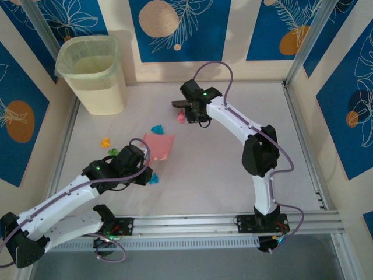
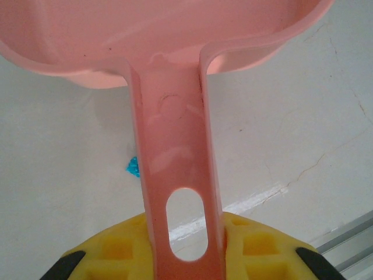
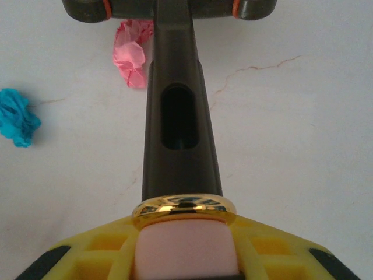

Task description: Sweep away the paper scraps from the table

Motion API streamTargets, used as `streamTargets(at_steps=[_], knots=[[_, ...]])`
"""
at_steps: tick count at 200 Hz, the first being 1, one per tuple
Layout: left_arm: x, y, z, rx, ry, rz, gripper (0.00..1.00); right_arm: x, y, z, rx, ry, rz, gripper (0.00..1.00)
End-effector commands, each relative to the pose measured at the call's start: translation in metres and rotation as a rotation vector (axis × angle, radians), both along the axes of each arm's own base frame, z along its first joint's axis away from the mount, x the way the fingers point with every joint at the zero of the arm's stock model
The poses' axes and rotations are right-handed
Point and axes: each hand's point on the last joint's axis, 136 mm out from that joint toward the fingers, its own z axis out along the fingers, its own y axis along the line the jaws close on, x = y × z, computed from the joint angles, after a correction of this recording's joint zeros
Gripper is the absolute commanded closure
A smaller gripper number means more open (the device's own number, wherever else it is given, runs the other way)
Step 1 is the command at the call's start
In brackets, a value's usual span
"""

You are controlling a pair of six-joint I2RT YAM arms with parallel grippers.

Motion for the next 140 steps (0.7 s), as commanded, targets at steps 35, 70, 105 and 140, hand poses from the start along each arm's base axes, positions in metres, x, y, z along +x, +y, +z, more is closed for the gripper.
streamTargets(at_steps=[35, 70, 105, 140], knots=[[0.003, 0.005, 0.007, 0.006, -0.055, 0.01, 1.0, -0.02, -0.001, -0.005, -0.073, 0.013, 0.031, 1.0], [0.003, 0.006, 0.007, 0.008, -0.059, 0.016, 1.0, -0.048, -0.01, -0.016, -0.079, 0.028, 0.021, 1.0], [0.003, 0.008, 0.008, 0.011, -0.063, 0.025, 1.0, -0.092, -0.027, -0.034, -0.11, 0.061, 0.009, 1.0], [0.0, 0.001, 0.003, 0.004, -0.036, -0.006, 1.0, -0.142, -0.044, -0.045, -0.128, 0.084, -0.006, 1.0]])
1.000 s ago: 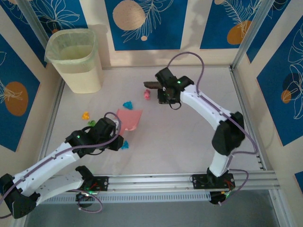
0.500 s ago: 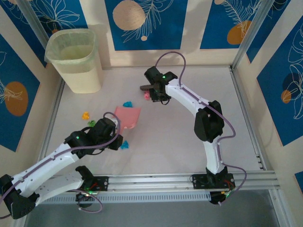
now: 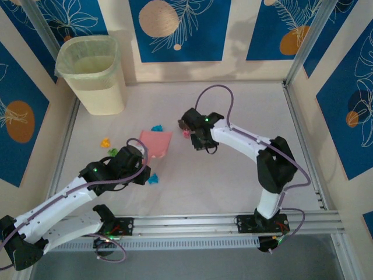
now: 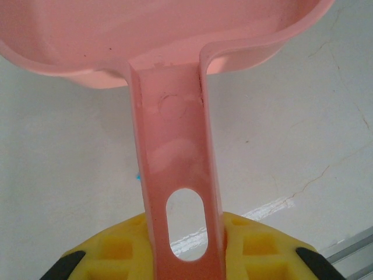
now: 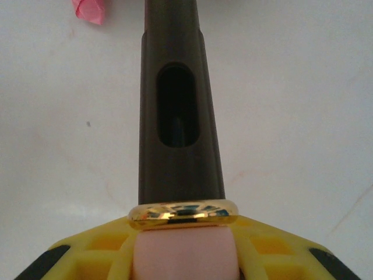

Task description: Sweep away the paper scraps from the table

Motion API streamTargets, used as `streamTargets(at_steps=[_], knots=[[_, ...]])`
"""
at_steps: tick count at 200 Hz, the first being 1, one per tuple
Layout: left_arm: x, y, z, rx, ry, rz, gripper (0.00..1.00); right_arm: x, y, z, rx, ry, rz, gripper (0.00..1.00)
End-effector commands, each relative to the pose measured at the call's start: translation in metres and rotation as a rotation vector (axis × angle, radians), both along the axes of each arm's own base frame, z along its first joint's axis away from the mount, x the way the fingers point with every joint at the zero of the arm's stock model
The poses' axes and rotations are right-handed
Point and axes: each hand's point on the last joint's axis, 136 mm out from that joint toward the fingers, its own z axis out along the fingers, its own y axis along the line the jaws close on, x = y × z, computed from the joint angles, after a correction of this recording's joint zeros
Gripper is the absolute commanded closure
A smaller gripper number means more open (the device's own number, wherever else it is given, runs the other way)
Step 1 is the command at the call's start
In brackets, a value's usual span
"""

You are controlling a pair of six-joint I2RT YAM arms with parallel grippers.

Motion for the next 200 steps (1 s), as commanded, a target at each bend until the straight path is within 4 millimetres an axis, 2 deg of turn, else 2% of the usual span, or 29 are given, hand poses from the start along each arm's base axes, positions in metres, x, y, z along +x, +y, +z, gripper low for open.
streamTargets(at_steps=[1, 26, 54, 79, 100, 125, 150, 171, 200], knots=[[-0.004, -0.004, -0.003, 0.001, 0.009, -0.03, 1.0, -0.03, -0.01, -0.001, -0.003, -0.005, -0.036, 1.0], [-0.009, -0.014, -0.01, 0.009, 0.054, -0.08, 1.0, -0.061, -0.024, 0.001, -0.005, 0.004, -0.055, 1.0], [-0.018, -0.027, -0.011, -0.021, 0.076, -0.141, 1.0, -0.088, -0.043, 0.008, 0.035, -0.003, -0.099, 1.0], [-0.03, -0.038, 0.0, -0.045, 0.073, -0.204, 1.0, -0.105, -0.055, 0.016, 0.134, -0.015, -0.134, 1.0], [-0.044, -0.049, 0.011, -0.048, 0.054, -0.279, 1.0, -0.115, -0.066, 0.034, 0.233, -0.05, -0.181, 1.0], [-0.055, -0.059, 0.014, 0.013, 0.045, -0.343, 1.0, -0.12, -0.083, 0.06, 0.386, -0.11, -0.264, 1.0], [-0.067, -0.072, 0.002, 0.084, 0.062, -0.401, 1.0, -0.12, -0.097, 0.084, 0.516, -0.154, -0.335, 1.0], [-0.072, -0.077, -0.013, 0.198, 0.072, -0.423, 1.0, -0.117, -0.102, 0.093, 0.568, -0.116, -0.378, 1.0], [-0.077, -0.088, -0.031, 0.265, 0.108, -0.432, 1.0, -0.105, -0.102, 0.099, 0.514, -0.05, -0.357, 1.0]])
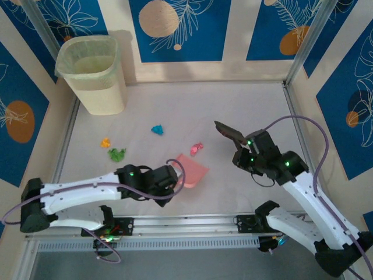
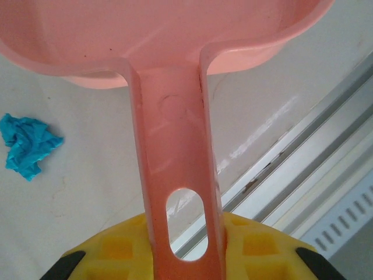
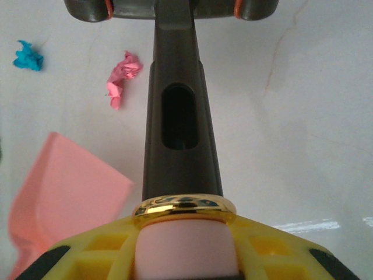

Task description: Sweep away the paper scraps from the table

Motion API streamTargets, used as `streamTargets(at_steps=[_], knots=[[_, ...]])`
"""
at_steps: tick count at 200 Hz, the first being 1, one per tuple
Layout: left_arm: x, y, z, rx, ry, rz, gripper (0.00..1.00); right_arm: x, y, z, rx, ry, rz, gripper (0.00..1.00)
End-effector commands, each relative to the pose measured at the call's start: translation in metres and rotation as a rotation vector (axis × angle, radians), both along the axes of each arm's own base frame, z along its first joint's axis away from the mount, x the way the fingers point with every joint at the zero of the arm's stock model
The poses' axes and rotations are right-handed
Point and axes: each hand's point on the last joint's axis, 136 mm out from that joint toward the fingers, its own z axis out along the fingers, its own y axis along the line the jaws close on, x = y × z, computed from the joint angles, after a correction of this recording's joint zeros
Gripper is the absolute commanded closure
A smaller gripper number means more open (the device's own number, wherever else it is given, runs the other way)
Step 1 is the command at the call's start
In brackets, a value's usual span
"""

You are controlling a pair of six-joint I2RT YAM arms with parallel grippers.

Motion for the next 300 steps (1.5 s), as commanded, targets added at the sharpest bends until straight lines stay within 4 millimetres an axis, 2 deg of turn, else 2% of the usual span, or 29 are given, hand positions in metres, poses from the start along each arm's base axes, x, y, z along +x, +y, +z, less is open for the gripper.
streamTargets(at_steps=[1, 21, 51, 87, 133, 167, 228, 300], knots=[[0.003, -0.002, -0.002, 0.052, -0.025, 0.015, 1.0, 0.006, 0.013, 0.012, 0.018, 0.038, 0.087, 1.0], [0.004, -0.006, -0.011, 0.081, -0.01, 0.033, 1.0, 0.019, 0.015, 0.014, -0.048, 0.016, 0.141, 1.0], [0.013, -0.002, -0.018, 0.17, -0.03, 0.06, 1.0, 0.035, 0.021, 0.009, -0.126, 0.034, 0.184, 1.0], [0.024, -0.008, -0.024, 0.162, 0.007, 0.079, 1.0, 0.055, 0.029, 0.001, -0.29, 0.04, 0.244, 1.0], [0.038, -0.015, -0.039, 0.129, 0.079, 0.104, 1.0, 0.062, 0.045, -0.014, -0.375, 0.11, 0.292, 1.0], [0.049, -0.015, -0.051, 0.142, 0.096, 0.114, 1.0, 0.048, 0.052, -0.024, -0.393, 0.137, 0.335, 1.0], [0.064, -0.016, -0.069, 0.142, 0.125, 0.129, 1.0, 0.004, 0.052, -0.037, -0.449, 0.196, 0.405, 1.0], [0.079, -0.014, -0.071, 0.113, 0.079, 0.103, 1.0, -0.045, 0.061, -0.027, -0.357, 0.172, 0.485, 1.0]])
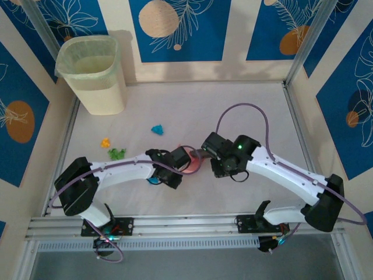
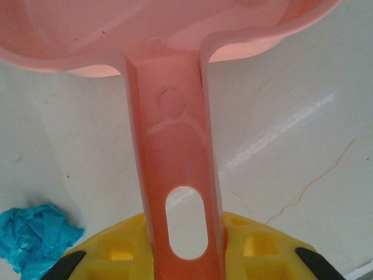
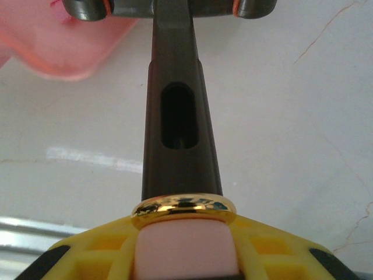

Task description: Sweep away the paper scraps from the table

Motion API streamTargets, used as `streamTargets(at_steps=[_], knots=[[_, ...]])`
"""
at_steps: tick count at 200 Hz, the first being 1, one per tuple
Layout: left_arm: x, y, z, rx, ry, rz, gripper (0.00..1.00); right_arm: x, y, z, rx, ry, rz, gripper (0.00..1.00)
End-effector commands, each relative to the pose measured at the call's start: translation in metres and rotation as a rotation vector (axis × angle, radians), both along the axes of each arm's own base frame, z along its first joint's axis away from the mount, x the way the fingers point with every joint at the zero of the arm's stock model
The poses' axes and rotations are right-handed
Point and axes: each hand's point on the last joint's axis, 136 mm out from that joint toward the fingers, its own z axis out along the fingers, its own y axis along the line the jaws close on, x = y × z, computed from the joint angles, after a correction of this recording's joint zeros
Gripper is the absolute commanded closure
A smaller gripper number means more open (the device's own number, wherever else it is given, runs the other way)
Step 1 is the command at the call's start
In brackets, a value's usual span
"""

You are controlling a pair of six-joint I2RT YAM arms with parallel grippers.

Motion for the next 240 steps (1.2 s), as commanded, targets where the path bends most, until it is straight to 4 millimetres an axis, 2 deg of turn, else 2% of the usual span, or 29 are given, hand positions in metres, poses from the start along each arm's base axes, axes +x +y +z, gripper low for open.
streamTargets(at_steps=[1, 33, 86, 109, 132, 168, 189, 214, 240], knots=[[-0.001, 0.003, -0.006, -0.004, 0.001, -0.041, 1.0, -0.017, 0.0, 0.007, 0.048, 0.012, -0.009, 1.0], [0.003, 0.003, -0.005, -0.034, -0.05, -0.052, 1.0, -0.028, 0.004, 0.02, 0.144, -0.003, 0.001, 1.0], [0.008, 0.001, 0.008, -0.117, -0.132, -0.058, 1.0, -0.016, -0.019, 0.044, 0.195, -0.149, -0.097, 1.0], [0.014, 0.01, 0.017, -0.127, -0.195, -0.029, 1.0, -0.012, -0.025, 0.054, 0.248, -0.209, -0.131, 1.0], [0.02, 0.02, 0.03, -0.141, -0.224, 0.016, 1.0, -0.014, -0.021, 0.063, 0.354, -0.262, -0.097, 1.0], [0.027, 0.048, 0.053, -0.149, -0.266, 0.142, 1.0, -0.019, -0.025, 0.076, 0.484, -0.361, -0.054, 1.0], [0.029, 0.074, 0.063, -0.135, -0.268, 0.239, 1.0, -0.023, -0.025, 0.078, 0.519, -0.379, -0.016, 1.0], [0.032, 0.104, 0.068, -0.115, -0.255, 0.351, 1.0, -0.032, -0.007, 0.073, 0.565, -0.34, 0.093, 1.0], [0.04, 0.123, 0.077, -0.1, -0.263, 0.435, 1.0, -0.041, 0.021, 0.063, 0.603, -0.276, 0.229, 1.0]])
